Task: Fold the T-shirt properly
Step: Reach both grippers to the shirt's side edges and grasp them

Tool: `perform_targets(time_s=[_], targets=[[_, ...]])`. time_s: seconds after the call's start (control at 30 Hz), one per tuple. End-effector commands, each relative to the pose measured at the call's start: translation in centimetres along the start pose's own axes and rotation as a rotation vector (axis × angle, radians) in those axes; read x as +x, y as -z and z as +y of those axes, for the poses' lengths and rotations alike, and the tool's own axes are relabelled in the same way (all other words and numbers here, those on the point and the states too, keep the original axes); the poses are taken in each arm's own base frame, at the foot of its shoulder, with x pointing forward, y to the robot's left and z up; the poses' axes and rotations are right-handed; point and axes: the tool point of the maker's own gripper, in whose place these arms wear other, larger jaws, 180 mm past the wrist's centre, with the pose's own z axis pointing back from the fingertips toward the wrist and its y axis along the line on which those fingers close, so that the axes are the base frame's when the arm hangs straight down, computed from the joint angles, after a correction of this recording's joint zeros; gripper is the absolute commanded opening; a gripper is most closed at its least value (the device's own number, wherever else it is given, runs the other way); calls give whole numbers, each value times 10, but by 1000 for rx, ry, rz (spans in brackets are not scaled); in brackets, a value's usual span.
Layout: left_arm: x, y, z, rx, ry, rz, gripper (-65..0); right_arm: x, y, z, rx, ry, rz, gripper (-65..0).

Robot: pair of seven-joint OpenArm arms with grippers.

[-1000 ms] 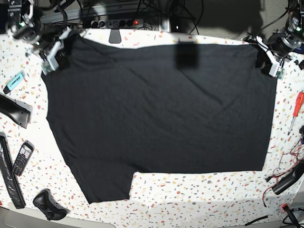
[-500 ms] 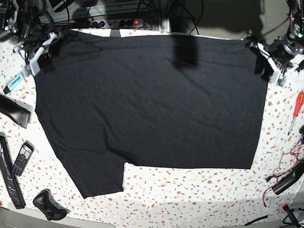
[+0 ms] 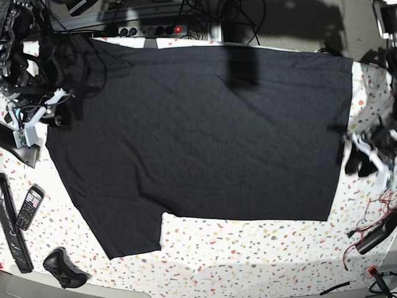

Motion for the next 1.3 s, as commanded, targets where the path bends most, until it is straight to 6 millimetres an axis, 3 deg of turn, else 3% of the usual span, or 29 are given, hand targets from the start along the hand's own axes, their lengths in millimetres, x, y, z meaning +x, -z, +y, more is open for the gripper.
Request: perform_targets(time_s=[0.0,0.3,0.57,0.73,0.93,1.17,1.27], targets=[[22,2,11,9,-7,-47,-439,11,-4,-3,-4,-20,-31,-511],[33,91,24,-57,-102,70,-439,8,-4,-2,-4,-15,-17,-511],[38,140,36,-10,-141,122,-439,1,2,10,17,29,-21,-511],[26,156,35,76,-168,84,-448,-6,4,15,28,49,3,-511],[6,163,34,159,-148,80,-450,-12,4,16,29,49,37,-511],[-8,168,16,125,-159,122,-450,-11,4,16,30,49,33,-511],[-11,171,1,68,-160,133,-490,-11,4,16,30,49,33,-511]])
